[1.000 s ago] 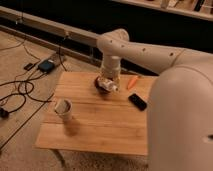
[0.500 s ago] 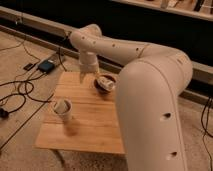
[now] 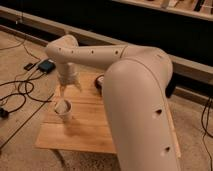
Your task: Move the arm in a circular motion
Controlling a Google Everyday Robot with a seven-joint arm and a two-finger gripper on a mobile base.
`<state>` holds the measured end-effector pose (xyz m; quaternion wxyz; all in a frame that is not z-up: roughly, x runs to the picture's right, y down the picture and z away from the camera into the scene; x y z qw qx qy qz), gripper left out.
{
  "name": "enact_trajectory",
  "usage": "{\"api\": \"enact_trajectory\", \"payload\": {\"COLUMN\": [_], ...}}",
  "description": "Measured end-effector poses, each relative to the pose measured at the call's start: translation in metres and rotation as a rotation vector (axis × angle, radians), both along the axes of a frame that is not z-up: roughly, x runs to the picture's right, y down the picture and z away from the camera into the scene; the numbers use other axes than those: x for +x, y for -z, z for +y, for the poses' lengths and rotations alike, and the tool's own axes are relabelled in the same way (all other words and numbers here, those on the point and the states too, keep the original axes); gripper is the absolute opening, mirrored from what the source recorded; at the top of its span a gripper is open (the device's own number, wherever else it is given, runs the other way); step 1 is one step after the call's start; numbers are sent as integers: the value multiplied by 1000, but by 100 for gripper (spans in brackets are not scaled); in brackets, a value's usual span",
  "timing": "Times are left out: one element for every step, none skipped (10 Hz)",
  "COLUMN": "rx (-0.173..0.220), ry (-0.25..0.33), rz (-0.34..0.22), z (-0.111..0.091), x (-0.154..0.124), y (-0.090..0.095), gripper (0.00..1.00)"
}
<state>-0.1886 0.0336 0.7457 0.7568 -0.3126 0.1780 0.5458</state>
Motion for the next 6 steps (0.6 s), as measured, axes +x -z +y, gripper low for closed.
{"api": "enact_trajectory", "payload": {"rx": [-10,-15,-24,-40,-49,-59], "ry": [17,17,13,2,-16,-30], "rz": [-14,-15,-12,-1,10,22], "z": [15,21,33,51,62,71], "x": [-3,-2,2,14,23,32], "y": [5,7,11,16,20,23], "gripper": [65,65,65,65,65,65]}}
